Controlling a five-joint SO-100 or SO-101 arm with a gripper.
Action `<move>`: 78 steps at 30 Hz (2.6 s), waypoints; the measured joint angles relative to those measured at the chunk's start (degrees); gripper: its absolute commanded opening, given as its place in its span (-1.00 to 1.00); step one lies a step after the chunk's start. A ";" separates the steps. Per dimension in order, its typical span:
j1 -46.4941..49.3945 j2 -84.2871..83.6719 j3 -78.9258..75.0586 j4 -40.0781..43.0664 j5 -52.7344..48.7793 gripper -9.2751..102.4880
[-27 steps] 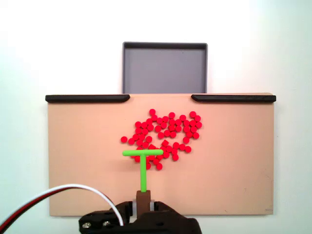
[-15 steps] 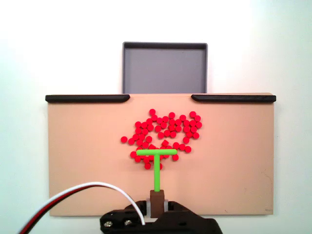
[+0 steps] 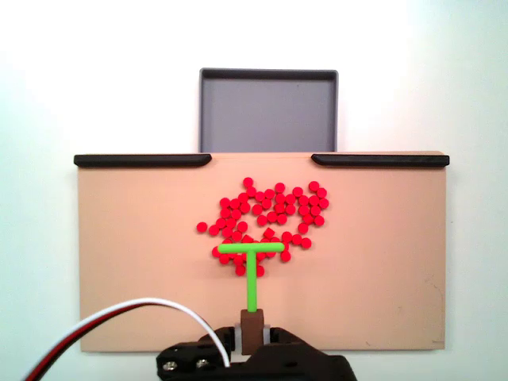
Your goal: Push granules from right to the grey container
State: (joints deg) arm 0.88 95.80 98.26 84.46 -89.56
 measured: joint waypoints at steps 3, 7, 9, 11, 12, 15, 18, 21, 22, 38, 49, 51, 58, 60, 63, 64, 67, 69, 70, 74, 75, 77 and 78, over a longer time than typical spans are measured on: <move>0.00 0.00 0.00 0.00 0.00 -0.84; 0.00 0.00 0.00 0.00 -0.09 -0.84; 0.00 0.00 0.00 0.00 -0.44 -0.84; 0.00 0.00 0.00 0.00 -0.44 -0.84; 0.00 0.00 0.00 0.00 -0.44 -0.84; 0.00 0.00 0.00 0.00 -0.44 -0.84; 0.00 0.00 0.00 0.00 -0.44 -0.84; 0.00 0.00 0.00 0.00 -0.44 -0.84; 0.00 0.00 0.00 0.00 -0.44 -0.84; 0.00 0.00 0.00 0.00 -0.44 -0.84; -0.09 0.00 0.00 0.00 -1.23 -0.84; -0.09 0.00 0.00 0.00 -1.49 -0.84; -0.09 0.00 0.00 0.00 -1.49 -0.84; -0.09 0.00 0.00 0.00 -1.67 -0.84; -0.09 0.00 0.00 0.00 -2.99 -0.84; -0.09 0.00 0.00 0.00 -3.43 -0.84; -0.09 0.00 0.00 0.00 -4.83 -0.84; -0.09 0.00 0.00 0.00 -5.71 -0.84; -0.09 0.00 0.00 0.00 -6.24 -0.84; -0.09 0.00 0.00 0.00 -8.09 -0.84; -0.09 0.00 0.00 0.00 -8.61 -0.84; 0.09 0.00 0.00 0.00 -9.40 -0.84; 0.44 0.00 0.00 0.00 -9.84 -0.84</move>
State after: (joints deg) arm 1.32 95.80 98.26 84.46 -99.40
